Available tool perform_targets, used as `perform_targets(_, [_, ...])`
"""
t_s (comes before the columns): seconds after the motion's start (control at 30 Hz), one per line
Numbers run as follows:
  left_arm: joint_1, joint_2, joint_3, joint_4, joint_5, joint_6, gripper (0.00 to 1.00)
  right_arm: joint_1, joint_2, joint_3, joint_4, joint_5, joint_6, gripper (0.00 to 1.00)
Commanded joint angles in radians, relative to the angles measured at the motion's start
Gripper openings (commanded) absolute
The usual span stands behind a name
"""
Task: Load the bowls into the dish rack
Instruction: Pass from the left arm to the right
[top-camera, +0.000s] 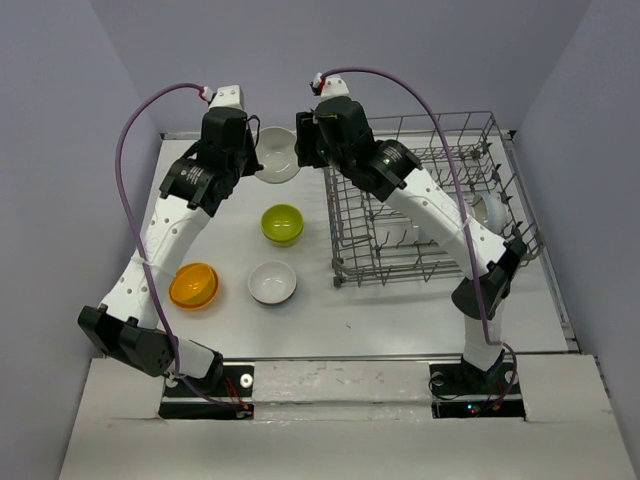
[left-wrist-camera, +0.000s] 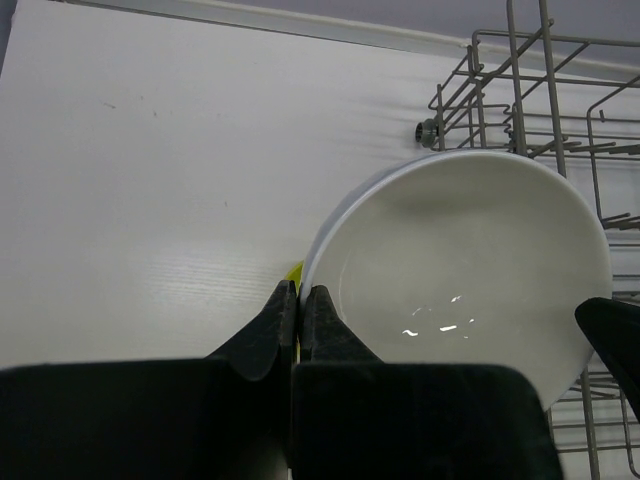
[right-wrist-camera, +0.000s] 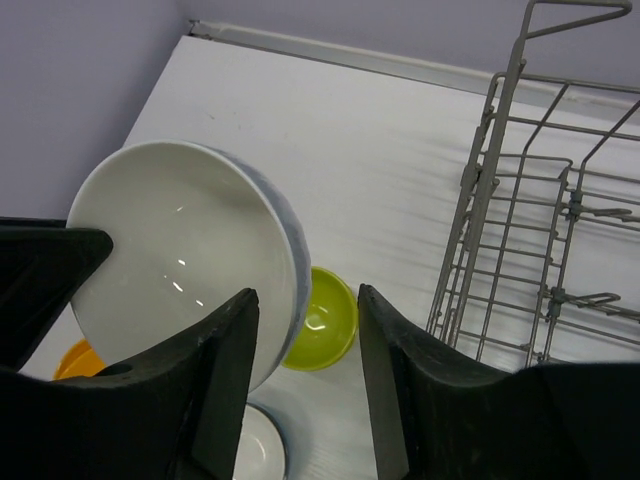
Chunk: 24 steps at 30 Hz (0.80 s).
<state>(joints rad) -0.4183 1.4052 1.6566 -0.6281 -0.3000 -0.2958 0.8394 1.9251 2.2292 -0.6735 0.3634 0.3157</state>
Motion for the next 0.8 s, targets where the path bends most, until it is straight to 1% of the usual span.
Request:
perform_targets(0.0, [-0.007, -0.048, 0.039, 0.07, -0.008, 0.007, 0.0, 0.009, 0.008, 0.056, 0.023, 0.02, -0.004, 0.49])
perform_targets(0.57, [-0.033, -0.052, 0.043, 0.061, -0.014, -0.002, 0.0, 0.009, 0.038, 0.056, 0.023, 0.006, -0.004, 0.48])
perform_targets(0.7, [-0.036, -0.054, 0.042, 0.057, -0.019, -0.002, 0.0, 0.009, 0.041, 0.056, 0.023, 0.017, -0.006, 0.37])
perform_targets(0.77, [-0.037, -0.055, 0.042, 0.056, -0.019, 0.0, 0.0, 0.009, 0.043, 0.055, 0.023, 0.022, -0.006, 0.34])
